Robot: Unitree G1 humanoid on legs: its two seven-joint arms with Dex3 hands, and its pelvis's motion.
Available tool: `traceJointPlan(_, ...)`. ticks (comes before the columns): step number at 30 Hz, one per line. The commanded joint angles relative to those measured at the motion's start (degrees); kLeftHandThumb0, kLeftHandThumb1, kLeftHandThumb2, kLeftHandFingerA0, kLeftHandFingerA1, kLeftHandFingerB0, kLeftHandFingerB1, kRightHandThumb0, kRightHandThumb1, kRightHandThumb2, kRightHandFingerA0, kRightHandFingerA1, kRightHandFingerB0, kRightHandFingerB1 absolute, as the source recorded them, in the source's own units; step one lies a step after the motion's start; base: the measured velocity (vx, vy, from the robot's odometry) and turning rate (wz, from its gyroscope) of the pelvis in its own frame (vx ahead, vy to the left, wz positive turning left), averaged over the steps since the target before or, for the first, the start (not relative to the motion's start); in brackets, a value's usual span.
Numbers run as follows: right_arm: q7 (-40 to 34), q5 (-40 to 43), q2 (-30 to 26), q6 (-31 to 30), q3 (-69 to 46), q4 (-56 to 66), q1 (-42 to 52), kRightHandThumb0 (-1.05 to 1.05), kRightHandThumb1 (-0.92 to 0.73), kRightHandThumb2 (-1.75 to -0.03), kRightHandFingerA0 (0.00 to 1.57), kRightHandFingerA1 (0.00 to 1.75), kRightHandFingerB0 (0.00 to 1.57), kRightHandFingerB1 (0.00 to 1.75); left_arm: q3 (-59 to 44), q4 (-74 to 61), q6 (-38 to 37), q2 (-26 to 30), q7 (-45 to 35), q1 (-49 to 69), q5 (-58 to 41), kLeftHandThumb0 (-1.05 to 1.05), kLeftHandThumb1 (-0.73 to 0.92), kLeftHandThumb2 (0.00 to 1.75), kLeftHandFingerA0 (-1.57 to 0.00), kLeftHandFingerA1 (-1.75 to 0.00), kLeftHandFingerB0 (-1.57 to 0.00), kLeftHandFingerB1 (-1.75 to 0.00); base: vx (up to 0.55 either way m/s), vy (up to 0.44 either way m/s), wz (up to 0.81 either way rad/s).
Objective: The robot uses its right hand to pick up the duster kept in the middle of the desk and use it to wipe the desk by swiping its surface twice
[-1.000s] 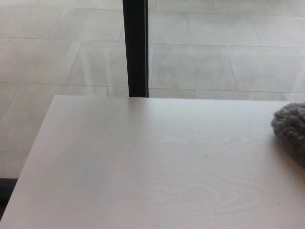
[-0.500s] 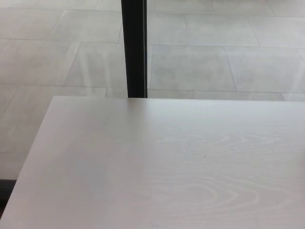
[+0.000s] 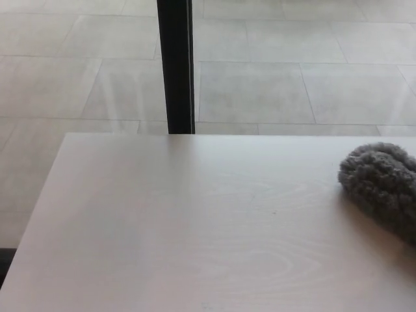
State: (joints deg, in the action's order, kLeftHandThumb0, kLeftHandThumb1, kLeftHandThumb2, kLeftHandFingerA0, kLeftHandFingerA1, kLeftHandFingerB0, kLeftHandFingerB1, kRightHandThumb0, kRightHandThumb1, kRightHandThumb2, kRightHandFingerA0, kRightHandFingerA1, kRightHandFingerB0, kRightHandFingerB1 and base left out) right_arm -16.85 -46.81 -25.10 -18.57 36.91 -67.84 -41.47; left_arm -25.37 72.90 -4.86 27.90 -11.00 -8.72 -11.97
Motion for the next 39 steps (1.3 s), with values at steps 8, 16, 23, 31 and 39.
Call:
traceJointPlan(8,2.1,-2.4,5.5,4.8,5.5,16.4,7.7,-0.37,-0.73,-0.63,0.81,1.73,0.76,0.97,-0.4,0.3,-0.1,1.7,0.1,-0.4,-0.4,-0.47,0.71,0.61,-0.64,-0.66,-0.62,-0.52,0.0,0.0,0.0)
traceJointPlan(16,5.3,-4.1,3.5,7.4,9.0,36.3,16.1,-0.32,-0.66,-0.66,0.84,1.7,0.82,0.95,0.0,0.5,-0.1,2.0,0.2,-0.7,0.2,-0.48,0.71,0.61,-0.63,-0.66,-0.61,-0.52,0.0,0.0,0.0)
traceJointPlan(23,8.8,-5.6,0.3,10.6,11.8,48.6,19.9,-0.34,-0.62,-0.64,0.86,1.66,0.83,0.86,0.3,-0.1,-0.6,2.2,0.0,-0.6,0.3,-0.5,0.71,0.61,-0.64,-0.67,-0.62,-0.52,0.0,0.0,0.0)
traceJointPlan(31,9.2,-6.3,-1.5,14.0,12.0,51.0,21.1,-0.26,-0.63,-0.63,0.84,1.66,0.81,0.99,0.3,0.1,0.2,2.6,-0.1,-1.3,0.1,-0.49,0.72,0.61,-0.63,-0.66,-0.61,-0.52,0.0,0.0,0.0)
traceJointPlan(39,5.8,-9.4,-3.7,16.8,11.2,48.5,20.5,-0.27,-0.61,-0.66,0.86,1.72,0.77,1.24,0.5,0.1,0.3,2.8,-0.3,-1.4,0.2,-0.49,0.73,0.62,-0.62,-0.66,-0.61,-0.52,0.0,0.0,0.0)
